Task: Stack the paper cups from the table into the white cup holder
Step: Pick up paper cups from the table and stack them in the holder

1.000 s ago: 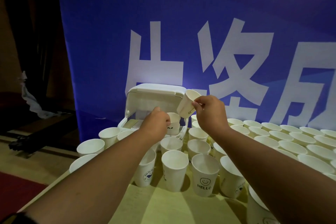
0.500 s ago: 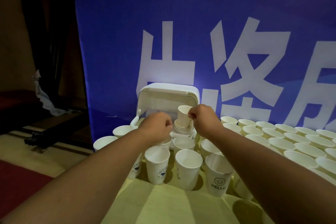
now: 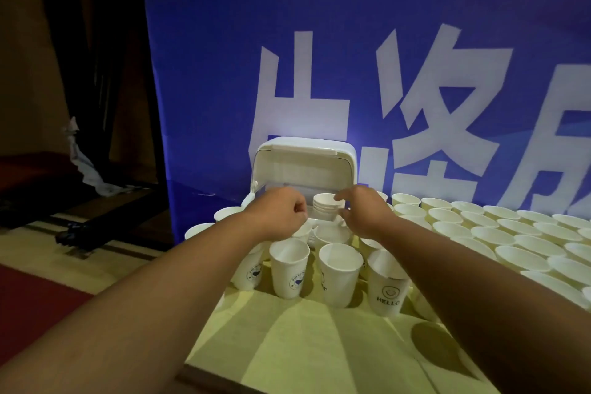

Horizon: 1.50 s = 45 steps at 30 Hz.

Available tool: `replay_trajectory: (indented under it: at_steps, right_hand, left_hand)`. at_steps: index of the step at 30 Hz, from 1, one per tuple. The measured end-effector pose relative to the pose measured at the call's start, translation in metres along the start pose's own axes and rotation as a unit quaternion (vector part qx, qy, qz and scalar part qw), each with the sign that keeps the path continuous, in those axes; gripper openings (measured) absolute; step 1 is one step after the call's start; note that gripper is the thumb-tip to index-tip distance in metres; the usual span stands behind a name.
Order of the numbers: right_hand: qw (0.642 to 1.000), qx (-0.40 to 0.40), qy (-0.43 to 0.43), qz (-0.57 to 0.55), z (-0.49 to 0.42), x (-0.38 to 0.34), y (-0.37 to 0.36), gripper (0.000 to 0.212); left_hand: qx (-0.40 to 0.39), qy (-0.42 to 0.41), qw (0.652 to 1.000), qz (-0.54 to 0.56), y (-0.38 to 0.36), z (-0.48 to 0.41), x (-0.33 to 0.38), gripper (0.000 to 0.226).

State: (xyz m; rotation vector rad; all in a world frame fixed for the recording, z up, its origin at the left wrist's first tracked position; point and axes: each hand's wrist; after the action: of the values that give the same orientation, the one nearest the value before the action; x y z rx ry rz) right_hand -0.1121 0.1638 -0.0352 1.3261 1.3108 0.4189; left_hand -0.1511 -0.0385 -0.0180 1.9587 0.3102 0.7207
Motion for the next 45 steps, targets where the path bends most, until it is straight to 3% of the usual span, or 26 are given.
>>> replay_trajectory:
  at_steps: [5,19,22,25,30,38,45]
  right_hand:
    - [1.000,0.011,-0.014,-0.012,0.033,0.018,0.039,0.011]
    - [0.996,0.013,-0.066,0.055,0.138,0.106,0.128,0.012]
    - [0.992,0.003,-0.088,0.085,0.157,0.127,0.144,0.009]
    - [0.987,-0.017,-0.114,0.111,0.171,0.145,0.157,0.007]
    - [0.973,-0.086,-0.139,0.164,0.189,0.160,0.169,0.024]
    - [0.971,-0.124,-0.129,0.158,0.200,0.158,0.169,0.033]
    - [0.981,-0.086,-0.098,0.144,0.190,0.149,0.182,0.016]
  left_hand:
    - [-0.006,-0.030,1.000,0.000,-0.003,0.005,0.033,0.010]
    - [-0.032,-0.125,0.992,0.004,-0.040,0.016,0.150,0.010]
    - [-0.084,-0.148,0.985,0.009,-0.050,0.014,0.175,0.007]
    - [-0.189,-0.163,0.968,0.003,-0.057,0.014,0.195,0.022]
    - [-0.265,-0.153,0.952,-0.005,-0.074,0.015,0.212,0.030]
    - [-0.215,-0.178,0.960,-0.019,-0.080,0.018,0.209,0.002]
    - [-0.144,-0.193,0.970,0.020,-0.044,0.019,0.200,0.013]
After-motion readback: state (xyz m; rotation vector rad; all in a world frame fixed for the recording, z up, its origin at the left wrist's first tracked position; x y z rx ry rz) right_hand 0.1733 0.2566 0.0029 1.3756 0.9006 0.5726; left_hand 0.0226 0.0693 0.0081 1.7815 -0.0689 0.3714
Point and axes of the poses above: each hand's wrist, its own z-axis away from the middle knuckle, its own y-axis out of the back of the hand, x = y × z, and after that the axes turned 13 degrees about -y, right-handed
